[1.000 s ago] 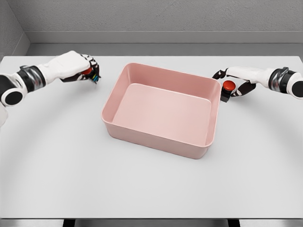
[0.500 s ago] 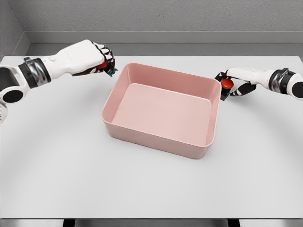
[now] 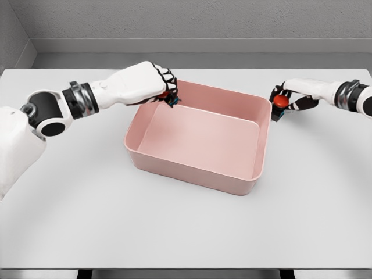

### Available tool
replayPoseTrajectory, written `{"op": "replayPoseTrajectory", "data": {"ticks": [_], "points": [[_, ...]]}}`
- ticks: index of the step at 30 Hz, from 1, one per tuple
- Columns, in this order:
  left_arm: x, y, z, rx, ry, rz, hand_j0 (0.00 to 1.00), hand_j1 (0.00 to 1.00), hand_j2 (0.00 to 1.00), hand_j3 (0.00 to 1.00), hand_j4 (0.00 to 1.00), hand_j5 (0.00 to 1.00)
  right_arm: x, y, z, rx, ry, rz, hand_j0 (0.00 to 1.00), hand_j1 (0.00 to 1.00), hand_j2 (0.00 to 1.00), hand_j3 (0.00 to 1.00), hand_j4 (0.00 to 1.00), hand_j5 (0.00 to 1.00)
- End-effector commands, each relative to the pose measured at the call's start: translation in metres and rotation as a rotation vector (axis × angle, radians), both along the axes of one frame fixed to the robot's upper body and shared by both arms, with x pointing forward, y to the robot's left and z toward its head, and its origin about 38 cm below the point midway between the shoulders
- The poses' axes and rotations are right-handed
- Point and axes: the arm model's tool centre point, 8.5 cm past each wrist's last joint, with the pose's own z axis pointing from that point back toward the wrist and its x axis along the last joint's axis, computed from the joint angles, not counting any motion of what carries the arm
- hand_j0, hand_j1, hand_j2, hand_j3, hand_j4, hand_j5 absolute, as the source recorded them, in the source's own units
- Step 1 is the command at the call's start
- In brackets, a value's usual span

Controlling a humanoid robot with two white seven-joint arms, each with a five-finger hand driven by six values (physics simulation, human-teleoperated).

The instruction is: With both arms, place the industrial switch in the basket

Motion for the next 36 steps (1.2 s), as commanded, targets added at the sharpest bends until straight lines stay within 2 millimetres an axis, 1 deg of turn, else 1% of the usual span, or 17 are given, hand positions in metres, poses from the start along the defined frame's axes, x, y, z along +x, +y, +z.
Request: {"op": "replayPoseTrajectory", "data": {"ticks": [1, 2, 3, 4, 6, 10, 12, 13, 16, 17, 18, 20, 22, 25, 27, 32, 36], "points": [[0.002, -0.033, -0.017, -0.003, 0.024, -0.028, 0.33, 0.33, 0.33, 0.33, 0.33, 0.33, 0.000, -0.004, 0.000, 0.003, 0.002, -0.013, 0.53, 0.53, 0.53, 0.53, 0.53, 0.53], [0.000, -0.043, -0.024, 0.002, 0.036, -0.044, 0.33, 0.33, 0.33, 0.33, 0.33, 0.33, 0.000, -0.004, 0.000, 0.002, 0.003, -0.012, 0.53, 0.53, 0.53, 0.53, 0.53, 0.53], [-0.001, -0.048, -0.024, 0.004, 0.033, -0.050, 0.34, 0.34, 0.34, 0.34, 0.34, 0.34, 0.001, -0.004, 0.000, 0.003, 0.000, -0.013, 0.50, 0.50, 0.50, 0.50, 0.50, 0.50], [-0.001, -0.049, -0.024, 0.002, 0.033, -0.053, 0.41, 0.41, 0.41, 0.41, 0.41, 0.41, 0.001, -0.004, 0.000, 0.003, 0.000, -0.013, 0.50, 0.50, 0.50, 0.50, 0.50, 0.50], [-0.004, -0.050, -0.023, -0.018, 0.038, -0.061, 1.00, 1.00, 1.00, 1.00, 1.00, 1.00, 0.002, -0.003, 0.003, 0.003, -0.005, -0.009, 0.50, 0.50, 0.50, 0.50, 0.50, 0.50], [-0.011, -0.049, -0.010, -0.057, 0.025, -0.088, 1.00, 1.00, 1.00, 1.00, 1.00, 1.00, 0.003, -0.003, 0.010, 0.002, -0.018, -0.003, 0.50, 0.50, 0.50, 0.50, 0.50, 0.50], [-0.011, -0.044, -0.008, -0.054, 0.022, -0.085, 1.00, 1.00, 1.00, 1.00, 1.00, 1.00, 0.004, -0.002, 0.014, 0.001, -0.025, 0.002, 0.50, 0.50, 0.50, 0.50, 0.50, 0.50], [-0.011, -0.032, -0.005, -0.054, 0.026, -0.076, 1.00, 1.00, 1.00, 1.00, 1.00, 1.00, 0.004, -0.003, 0.015, 0.003, -0.029, 0.010, 0.50, 0.50, 0.50, 0.50, 0.50, 0.50], [-0.066, 0.022, 0.027, 0.018, 0.035, -0.177, 1.00, 1.00, 1.00, 1.00, 1.00, 1.00, 0.005, -0.003, 0.021, -0.002, -0.038, 0.015, 0.50, 0.50, 0.50, 0.50, 0.50, 0.50], [-0.078, 0.042, 0.037, 0.045, 0.039, -0.172, 1.00, 1.00, 1.00, 1.00, 1.00, 1.00, 0.006, -0.003, 0.025, -0.003, -0.046, 0.018, 0.50, 0.50, 0.50, 0.50, 0.50, 0.50], [-0.084, 0.052, 0.040, 0.058, 0.047, -0.170, 1.00, 1.00, 1.00, 1.00, 1.00, 1.00, 0.006, -0.006, 0.028, -0.004, -0.052, 0.021, 0.50, 0.50, 0.50, 0.50, 0.50, 0.50], [-0.085, 0.087, 0.049, 0.100, 0.036, -0.101, 1.00, 1.00, 1.00, 1.00, 1.00, 1.00, 0.006, -0.009, 0.033, -0.012, -0.061, 0.021, 0.50, 0.50, 0.50, 0.50, 0.50, 0.50], [-0.089, 0.113, 0.054, 0.142, 0.052, -0.048, 1.00, 1.00, 1.00, 1.00, 1.00, 1.00, 0.005, -0.011, 0.039, -0.018, -0.070, 0.025, 0.50, 0.50, 0.50, 0.50, 0.50, 0.50], [-0.089, 0.117, 0.052, 0.153, 0.061, -0.041, 1.00, 1.00, 1.00, 1.00, 1.00, 1.00, 0.004, -0.014, 0.048, -0.027, -0.084, 0.033, 0.48, 0.48, 0.48, 0.48, 0.48, 0.48], [-0.092, 0.110, 0.040, 0.158, 0.093, -0.061, 1.00, 1.00, 1.00, 1.00, 1.00, 1.00, 0.000, -0.012, 0.054, -0.033, -0.095, 0.053, 0.48, 0.48, 0.48, 0.48, 0.48, 0.48], [-0.092, 0.110, 0.039, 0.159, 0.096, -0.061, 1.00, 1.00, 1.00, 1.00, 1.00, 1.00, -0.008, -0.006, 0.069, -0.047, -0.121, 0.098, 0.48, 0.48, 0.48, 0.48, 0.48, 0.48], [-0.092, 0.111, 0.038, 0.160, 0.097, -0.061, 1.00, 1.00, 1.00, 1.00, 1.00, 1.00, -0.007, -0.006, 0.083, -0.054, -0.144, 0.105, 0.48, 0.48, 0.48, 0.48, 0.48, 0.48]]}}
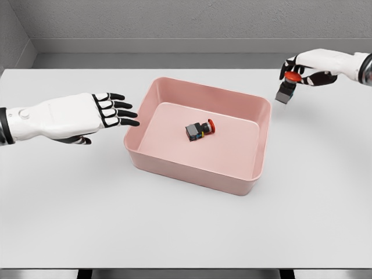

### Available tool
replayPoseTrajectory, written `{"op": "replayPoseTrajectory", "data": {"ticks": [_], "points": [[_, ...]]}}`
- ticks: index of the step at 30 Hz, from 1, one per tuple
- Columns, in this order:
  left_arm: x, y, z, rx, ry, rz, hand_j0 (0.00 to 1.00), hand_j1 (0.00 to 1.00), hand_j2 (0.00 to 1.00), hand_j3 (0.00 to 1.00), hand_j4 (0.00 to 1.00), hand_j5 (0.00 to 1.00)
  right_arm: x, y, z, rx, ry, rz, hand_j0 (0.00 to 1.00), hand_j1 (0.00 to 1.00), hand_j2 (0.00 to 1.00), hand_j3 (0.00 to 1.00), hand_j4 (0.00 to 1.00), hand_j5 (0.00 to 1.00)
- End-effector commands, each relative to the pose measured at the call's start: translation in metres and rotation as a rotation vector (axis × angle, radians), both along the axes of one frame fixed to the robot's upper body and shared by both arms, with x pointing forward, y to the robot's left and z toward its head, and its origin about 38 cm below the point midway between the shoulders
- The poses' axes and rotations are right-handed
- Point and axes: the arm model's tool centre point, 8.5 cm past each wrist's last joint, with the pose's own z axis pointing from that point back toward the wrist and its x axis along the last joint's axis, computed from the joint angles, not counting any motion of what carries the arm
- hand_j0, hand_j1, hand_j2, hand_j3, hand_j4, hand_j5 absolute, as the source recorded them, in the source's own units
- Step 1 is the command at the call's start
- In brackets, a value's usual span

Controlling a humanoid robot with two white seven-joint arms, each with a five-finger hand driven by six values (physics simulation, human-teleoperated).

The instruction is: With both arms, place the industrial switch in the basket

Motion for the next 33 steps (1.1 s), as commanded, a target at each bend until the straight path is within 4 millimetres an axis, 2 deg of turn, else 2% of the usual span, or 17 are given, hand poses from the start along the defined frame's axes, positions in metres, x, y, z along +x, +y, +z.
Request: {"op": "replayPoseTrajectory", "data": {"ticks": [1, 6, 10, 15, 25, 31, 32, 33], "points": [[0.000, 0.001, 0.000, -0.004, 0.003, 0.002, 1.00, 1.00, 1.00, 1.00, 1.00, 1.00, -0.003, -0.001, 0.006, -0.004, -0.009, 0.007, 0.48, 0.48, 0.48, 0.48, 0.48, 0.48], [0.000, 0.001, 0.001, -0.002, 0.001, 0.004, 1.00, 1.00, 1.00, 1.00, 1.00, 1.00, -0.016, 0.017, 0.020, -0.009, -0.041, 0.082, 0.48, 0.48, 0.48, 0.48, 0.48, 0.48], [0.000, 0.001, 0.001, -0.003, -0.001, 0.002, 1.00, 1.00, 1.00, 1.00, 1.00, 1.00, -0.023, 0.021, 0.030, -0.018, -0.056, 0.110, 0.48, 0.48, 0.48, 0.48, 0.48, 0.48], [0.000, 0.001, 0.002, -0.003, -0.004, 0.003, 1.00, 1.00, 1.00, 1.00, 1.00, 1.00, -0.036, 0.051, 0.040, -0.022, -0.080, 0.208, 0.48, 0.48, 0.48, 0.48, 0.48, 0.48], [0.001, 0.000, 0.004, -0.006, -0.007, 0.002, 1.00, 1.00, 1.00, 1.00, 1.00, 1.00, -0.050, 0.081, 0.047, 0.005, -0.090, 0.301, 0.48, 0.48, 0.48, 0.48, 0.48, 0.48], [0.001, 0.001, 0.005, -0.002, -0.010, 0.003, 1.00, 1.00, 1.00, 1.00, 1.00, 1.00, -0.068, 0.110, 0.050, 0.001, -0.101, 0.406, 0.48, 0.48, 0.48, 0.48, 0.48, 0.48], [0.001, 0.001, 0.005, -0.002, -0.010, 0.003, 1.00, 1.00, 1.00, 1.00, 1.00, 1.00, -0.069, 0.111, 0.051, -0.001, -0.102, 0.413, 0.49, 0.49, 0.49, 0.49, 0.49, 0.49], [0.001, 0.001, 0.005, -0.003, -0.010, 0.002, 1.00, 1.00, 1.00, 1.00, 1.00, 1.00, -0.069, 0.111, 0.051, -0.002, -0.103, 0.412, 0.55, 0.55, 0.55, 0.55, 0.55, 0.55]]}}
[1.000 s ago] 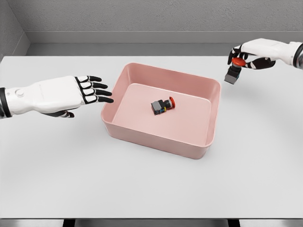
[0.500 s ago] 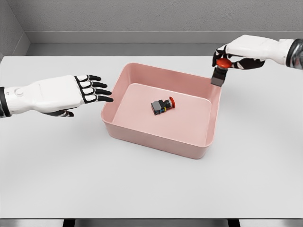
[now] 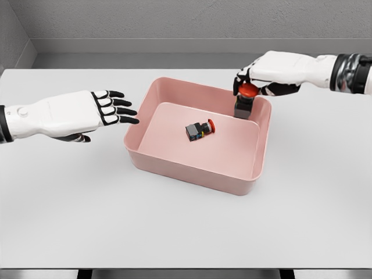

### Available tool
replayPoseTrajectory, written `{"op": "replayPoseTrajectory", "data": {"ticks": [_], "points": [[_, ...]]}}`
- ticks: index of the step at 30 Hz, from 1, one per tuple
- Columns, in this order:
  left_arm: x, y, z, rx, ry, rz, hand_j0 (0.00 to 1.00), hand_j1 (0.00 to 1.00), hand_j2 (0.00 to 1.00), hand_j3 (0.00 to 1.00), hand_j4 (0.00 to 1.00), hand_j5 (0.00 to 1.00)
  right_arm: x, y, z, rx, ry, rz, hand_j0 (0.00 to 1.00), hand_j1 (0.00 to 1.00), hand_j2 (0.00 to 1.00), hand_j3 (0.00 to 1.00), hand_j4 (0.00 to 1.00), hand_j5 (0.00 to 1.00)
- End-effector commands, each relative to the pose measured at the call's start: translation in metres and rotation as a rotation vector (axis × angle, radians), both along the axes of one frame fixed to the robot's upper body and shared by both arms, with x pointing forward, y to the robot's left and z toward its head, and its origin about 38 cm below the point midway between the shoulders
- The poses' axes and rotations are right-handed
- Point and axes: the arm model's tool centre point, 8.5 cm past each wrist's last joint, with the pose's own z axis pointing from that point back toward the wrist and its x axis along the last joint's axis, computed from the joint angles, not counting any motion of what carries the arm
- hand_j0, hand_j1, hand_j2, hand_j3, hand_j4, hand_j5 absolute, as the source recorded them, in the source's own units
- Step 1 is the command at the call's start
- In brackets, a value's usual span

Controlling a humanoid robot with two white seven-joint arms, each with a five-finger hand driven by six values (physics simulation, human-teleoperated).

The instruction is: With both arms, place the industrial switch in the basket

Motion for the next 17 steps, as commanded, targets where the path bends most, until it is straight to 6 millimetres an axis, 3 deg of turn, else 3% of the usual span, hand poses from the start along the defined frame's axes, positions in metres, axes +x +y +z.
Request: {"op": "replayPoseTrajectory", "data": {"ticks": [1, 2, 6, 11, 13, 17], "points": [[0.000, 0.000, 0.001, -0.007, 0.003, 0.002, 1.00, 1.00, 1.00, 1.00, 1.00, 1.00, -0.003, 0.004, 0.003, 0.009, -0.007, 0.014, 0.96, 0.96, 0.96, 0.96, 0.96, 0.96], [0.000, 0.000, 0.001, -0.007, 0.001, 0.001, 1.00, 1.00, 1.00, 1.00, 1.00, 1.00, -0.004, 0.006, 0.004, 0.004, -0.013, 0.029, 1.00, 1.00, 1.00, 1.00, 1.00, 1.00], [0.000, 0.000, 0.001, -0.011, 0.001, 0.000, 1.00, 1.00, 1.00, 1.00, 1.00, 1.00, -0.006, 0.002, 0.010, 0.009, -0.035, 0.047, 1.00, 1.00, 1.00, 1.00, 1.00, 1.00], [0.000, 0.000, 0.002, -0.014, -0.002, 0.001, 1.00, 1.00, 1.00, 1.00, 1.00, 1.00, -0.014, 0.021, 0.020, 0.036, -0.065, 0.153, 1.00, 1.00, 1.00, 1.00, 1.00, 1.00], [0.000, 0.000, 0.002, -0.013, -0.003, 0.000, 1.00, 1.00, 1.00, 1.00, 1.00, 1.00, -0.014, 0.002, 0.023, 0.024, -0.073, 0.112, 1.00, 1.00, 1.00, 1.00, 1.00, 1.00], [0.000, -0.001, 0.002, -0.014, -0.003, -0.001, 1.00, 1.00, 1.00, 1.00, 1.00, 1.00, -0.023, -0.067, 0.026, 0.018, -0.061, -0.044, 1.00, 1.00, 1.00, 1.00, 1.00, 1.00]]}}
